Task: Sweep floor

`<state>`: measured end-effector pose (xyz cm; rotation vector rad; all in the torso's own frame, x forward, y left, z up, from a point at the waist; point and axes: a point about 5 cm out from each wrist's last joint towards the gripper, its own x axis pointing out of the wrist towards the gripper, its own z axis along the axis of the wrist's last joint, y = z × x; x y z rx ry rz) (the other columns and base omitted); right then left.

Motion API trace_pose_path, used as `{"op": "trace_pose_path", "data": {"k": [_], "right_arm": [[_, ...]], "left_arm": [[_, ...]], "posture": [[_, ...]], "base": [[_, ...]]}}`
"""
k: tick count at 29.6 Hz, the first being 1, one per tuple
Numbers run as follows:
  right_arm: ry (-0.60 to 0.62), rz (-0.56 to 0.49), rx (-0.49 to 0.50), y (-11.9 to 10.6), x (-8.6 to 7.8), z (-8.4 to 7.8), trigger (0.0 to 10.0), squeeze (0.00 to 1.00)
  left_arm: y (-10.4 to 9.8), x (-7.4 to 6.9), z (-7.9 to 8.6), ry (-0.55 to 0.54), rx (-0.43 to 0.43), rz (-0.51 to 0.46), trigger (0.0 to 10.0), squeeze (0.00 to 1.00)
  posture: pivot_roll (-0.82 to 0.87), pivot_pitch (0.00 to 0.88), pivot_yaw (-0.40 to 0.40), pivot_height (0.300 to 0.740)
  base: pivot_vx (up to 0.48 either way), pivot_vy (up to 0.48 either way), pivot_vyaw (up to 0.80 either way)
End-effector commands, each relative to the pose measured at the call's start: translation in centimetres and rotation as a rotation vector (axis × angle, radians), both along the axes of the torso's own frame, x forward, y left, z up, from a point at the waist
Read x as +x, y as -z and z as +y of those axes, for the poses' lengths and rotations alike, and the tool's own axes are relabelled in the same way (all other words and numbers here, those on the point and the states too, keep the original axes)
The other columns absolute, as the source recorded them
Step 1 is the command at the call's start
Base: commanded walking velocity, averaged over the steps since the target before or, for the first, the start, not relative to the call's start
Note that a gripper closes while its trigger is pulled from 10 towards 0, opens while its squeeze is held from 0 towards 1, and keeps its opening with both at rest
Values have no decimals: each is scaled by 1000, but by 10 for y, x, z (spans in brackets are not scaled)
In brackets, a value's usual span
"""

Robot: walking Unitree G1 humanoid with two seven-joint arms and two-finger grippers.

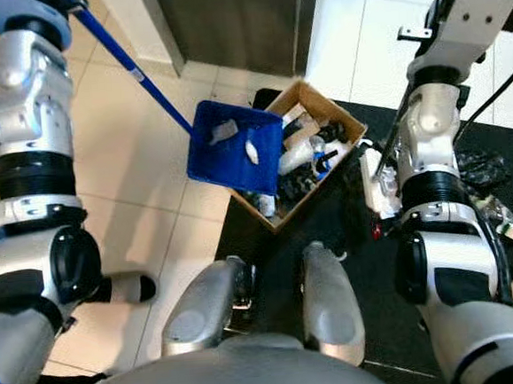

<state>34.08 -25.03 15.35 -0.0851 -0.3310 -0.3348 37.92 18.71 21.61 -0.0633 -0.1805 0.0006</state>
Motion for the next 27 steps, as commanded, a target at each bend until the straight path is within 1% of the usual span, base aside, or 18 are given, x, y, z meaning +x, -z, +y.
{"op": "trace_pose_path", "data": {"k": [1, 3, 5, 6, 7, 11, 13, 14, 15, 17, 18, 19, 20, 21, 22, 23, 25, 27], "right_arm": [[-1, -27, -20, -5, -1, -1, 10000, 0], [-1, -27, -19, -5, 0, -1, 10000, 0], [-1, -27, -19, -5, 0, -1, 10000, 0], [-2, -28, -20, -5, 0, 0, 10000, 0], [-2, -28, -20, -5, 0, 0, 10000, 0], [-1, -29, -21, -5, 0, 0, 10000, 0], [0, -31, -21, -5, -1, 0, 10000, 0], [0, -31, -21, -5, -1, 0, 10000, 0], [1, -31, -21, -5, -1, 0, 10000, 0], [1, -31, -21, -5, -1, 0, 10000, 0], [1, -31, -21, -5, -1, 0, 10000, 0], [0, -32, -20, -5, -1, 0, 10000, 0], [0, -32, -20, -5, -1, 0, 10000, 0], [-1, -32, -19, -5, -1, 1, 10000, 0], [-2, -34, -19, -5, 0, 1, 10000, 0], [-2, -34, -19, -5, 0, 1, 10000, 0], [-3, -36, -18, -6, 0, 2, 10000, 0], [-3, -36, -18, -6, 0, 2, 10000, 0]], "left_arm": [[-16, 1, -2, 17, 34, -84, 10000, 0], [-19, 2, -9, 50, 91, -108, 10000, 0], [-19, 2, -9, 50, 91, -108, 10000, 0], [-22, 4, -17, 78, 117, -125, 10000, 0], [-22, 4, -17, 78, 117, -125, 10000, 0], [-27, 8, -27, 110, 123, -150, 10000, 0], [-30, 8, -37, 155, 152, -183, 10000, 0], [-30, 8, -37, 155, 152, -183, 10000, 0], [-31, 8, -42, 177, 166, -197, 10000, 0], [-31, 8, -42, 177, 166, -197, 10000, 0], [-31, 6, -49, 205, 189, -223, 10000, 0], [-32, 3, -61, 243, 234, -273, 10000, 0], [-32, 3, -61, 243, 234, -273, 10000, 0], [-32, 0, -70, 272, 275, -313, 10000, 0], [-31, -4, -81, 311, 337, -367, 10000, 0], [-31, -4, -81, 311, 337, -367, 10000, 0], [-30, -11, -97, 373, 420, -444, 10000, 0], [-30, -11, -97, 373, 420, -444, 10000, 0]], "posture": [[92, 59, 60, 740], [90, 60, 59, 740], [90, 60, 59, 740], [88, 61, 60, 740], [88, 61, 60, 740], [83, 60, 62, 740], [79, 60, 63, 740], [79, 60, 63, 740], [79, 58, 64, 740], [79, 58, 64, 740], [79, 57, 65, 740], [80, 55, 65, 740], [80, 55, 65, 740], [80, 53, 66, 740], [80, 53, 66, 740], [80, 53, 66, 740], [79, 51, 67, 740], [79, 51, 67, 740]], "base": [[0, 0, 0], [0, 0, 0], [0, 0, 0], [0, 0, 0], [0, 0, 0], [0, 0, 0], [0, 0, 0], [0, 0, 0], [0, 0, 0], [0, 0, 0], [0, 0, 0], [0, 0, 0], [0, 0, 0], [0, 0, 0], [0, 0, 0], [0, 0, 0], [0, 0, 0], [0, 0, 0]]}}
